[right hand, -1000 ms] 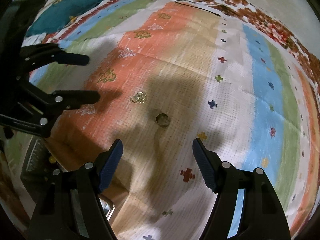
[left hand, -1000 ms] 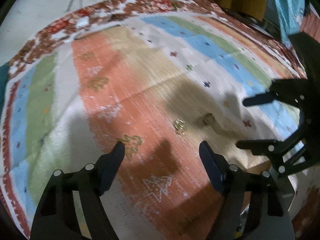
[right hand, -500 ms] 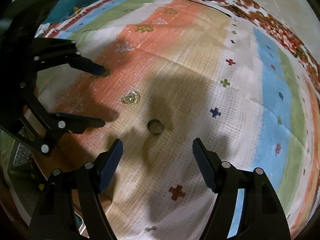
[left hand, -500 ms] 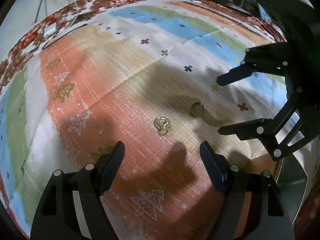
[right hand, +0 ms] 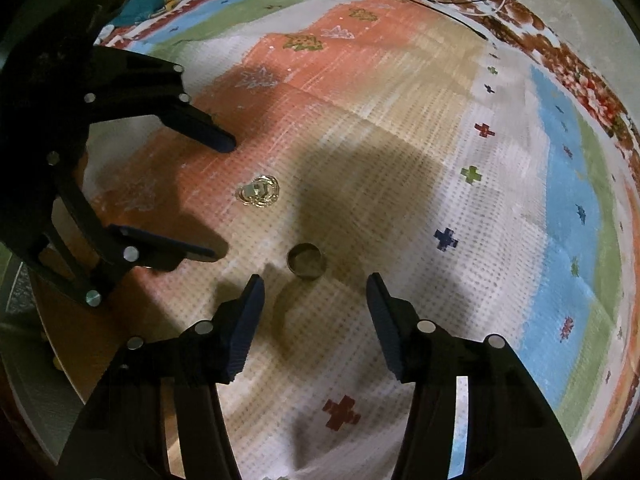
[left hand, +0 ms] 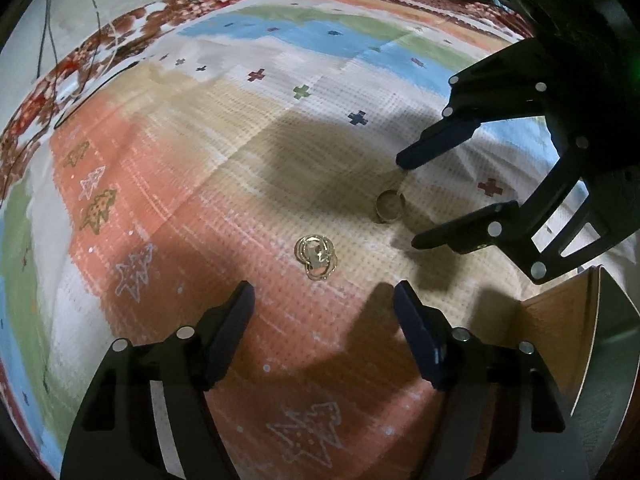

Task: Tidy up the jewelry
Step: 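Grasp the gold earring with the left tool while the right tool grasps the small metal ring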

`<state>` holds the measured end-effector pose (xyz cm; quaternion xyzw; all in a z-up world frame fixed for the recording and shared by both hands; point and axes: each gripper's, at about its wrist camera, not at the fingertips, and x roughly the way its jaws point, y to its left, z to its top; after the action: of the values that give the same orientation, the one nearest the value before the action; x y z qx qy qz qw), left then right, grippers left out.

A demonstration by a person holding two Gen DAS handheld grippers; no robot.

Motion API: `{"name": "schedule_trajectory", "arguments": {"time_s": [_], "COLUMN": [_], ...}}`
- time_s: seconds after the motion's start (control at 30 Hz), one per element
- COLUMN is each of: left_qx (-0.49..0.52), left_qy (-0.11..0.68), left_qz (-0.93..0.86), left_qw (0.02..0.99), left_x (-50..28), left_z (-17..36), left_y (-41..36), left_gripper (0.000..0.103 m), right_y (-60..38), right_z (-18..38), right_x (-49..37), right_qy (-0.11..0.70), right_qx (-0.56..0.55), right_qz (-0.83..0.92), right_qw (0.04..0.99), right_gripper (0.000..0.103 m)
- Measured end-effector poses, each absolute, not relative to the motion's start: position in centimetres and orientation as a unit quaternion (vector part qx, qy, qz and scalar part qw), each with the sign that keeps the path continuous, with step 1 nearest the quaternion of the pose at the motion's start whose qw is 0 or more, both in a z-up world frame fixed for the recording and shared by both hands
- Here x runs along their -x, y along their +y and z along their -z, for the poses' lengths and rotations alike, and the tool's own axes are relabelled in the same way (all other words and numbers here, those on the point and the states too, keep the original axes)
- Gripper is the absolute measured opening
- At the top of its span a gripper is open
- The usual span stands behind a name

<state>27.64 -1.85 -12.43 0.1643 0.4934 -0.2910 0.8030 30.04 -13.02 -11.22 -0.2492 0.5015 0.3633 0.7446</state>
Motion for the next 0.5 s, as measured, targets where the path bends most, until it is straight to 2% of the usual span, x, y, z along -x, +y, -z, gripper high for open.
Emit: {"name": "schedule_trajectory", "arguments": {"time_s": [0.2, 0.5], "left_qx": [-0.167, -0.177], "left_qy": [0.488, 0.476], "left_qz": [0.296, 0.299], "left_qw": [0.804, 0.808], "left_x": [-28.29, -28.66], "left_z": [12.59, 12.69], "left_y": [-2.2, -2.35], "left_gripper": [0.065, 0.047], "right_y": [-12.57, -12.54], "right_z": [11.61, 11.74], "right_x": [-29.91, -30.41], "right_qy": [0.496, 0.496], "right_qx": [0.257, 0.252], "right_qz": [-0.373, -0.371], "right_qw": [0.741, 0.743], "right_gripper": [0.049, 0.038]}}
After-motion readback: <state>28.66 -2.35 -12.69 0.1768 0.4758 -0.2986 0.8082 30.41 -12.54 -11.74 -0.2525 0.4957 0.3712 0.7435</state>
